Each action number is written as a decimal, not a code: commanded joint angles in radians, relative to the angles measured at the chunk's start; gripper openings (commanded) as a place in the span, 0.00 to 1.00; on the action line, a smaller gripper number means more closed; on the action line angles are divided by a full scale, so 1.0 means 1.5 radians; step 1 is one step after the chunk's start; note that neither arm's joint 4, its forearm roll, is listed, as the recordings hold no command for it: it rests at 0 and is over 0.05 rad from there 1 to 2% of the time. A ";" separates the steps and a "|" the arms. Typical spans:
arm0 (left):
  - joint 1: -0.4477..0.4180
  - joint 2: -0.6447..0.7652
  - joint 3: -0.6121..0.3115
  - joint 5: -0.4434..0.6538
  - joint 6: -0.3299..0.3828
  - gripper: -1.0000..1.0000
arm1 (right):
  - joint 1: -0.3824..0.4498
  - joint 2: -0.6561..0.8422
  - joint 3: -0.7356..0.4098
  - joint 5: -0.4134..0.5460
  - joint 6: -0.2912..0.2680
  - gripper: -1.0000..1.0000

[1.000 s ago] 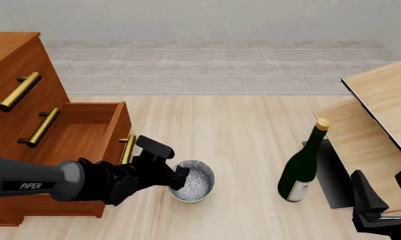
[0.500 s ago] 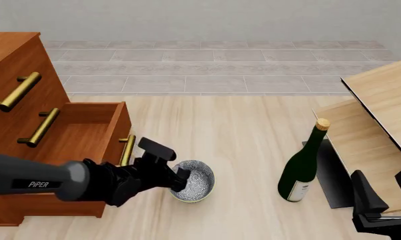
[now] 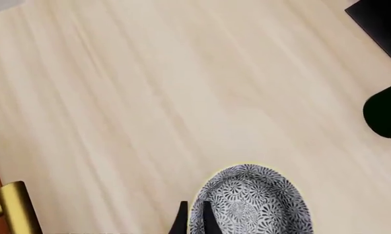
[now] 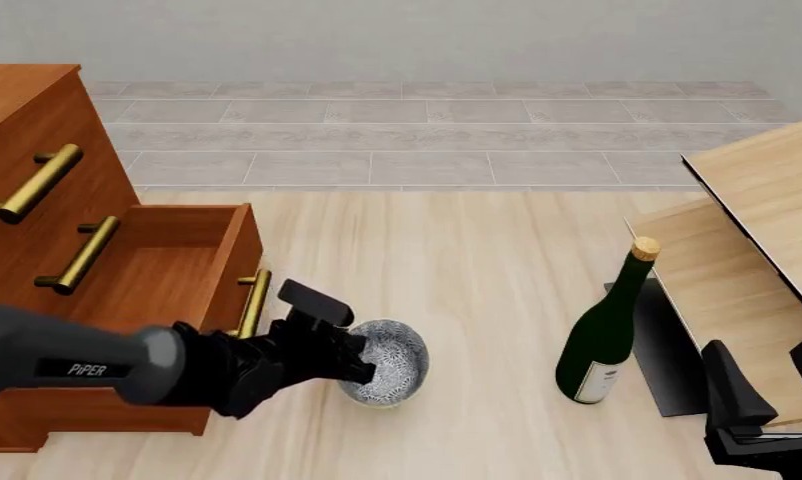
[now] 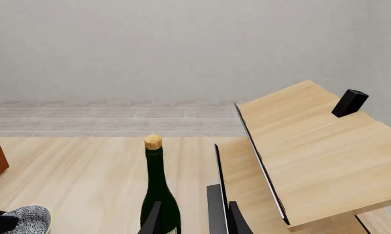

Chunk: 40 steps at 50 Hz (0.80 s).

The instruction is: Put the bowl on top of the cabinet.

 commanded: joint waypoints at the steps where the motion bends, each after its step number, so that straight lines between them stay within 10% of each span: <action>1: -0.006 -0.013 0.016 -0.014 -0.004 0.00 | 0.000 0.000 0.000 0.000 0.000 1.00; 40: 0.041 -0.369 0.001 0.165 -0.049 0.00 | 0.000 0.000 0.000 0.000 0.000 1.00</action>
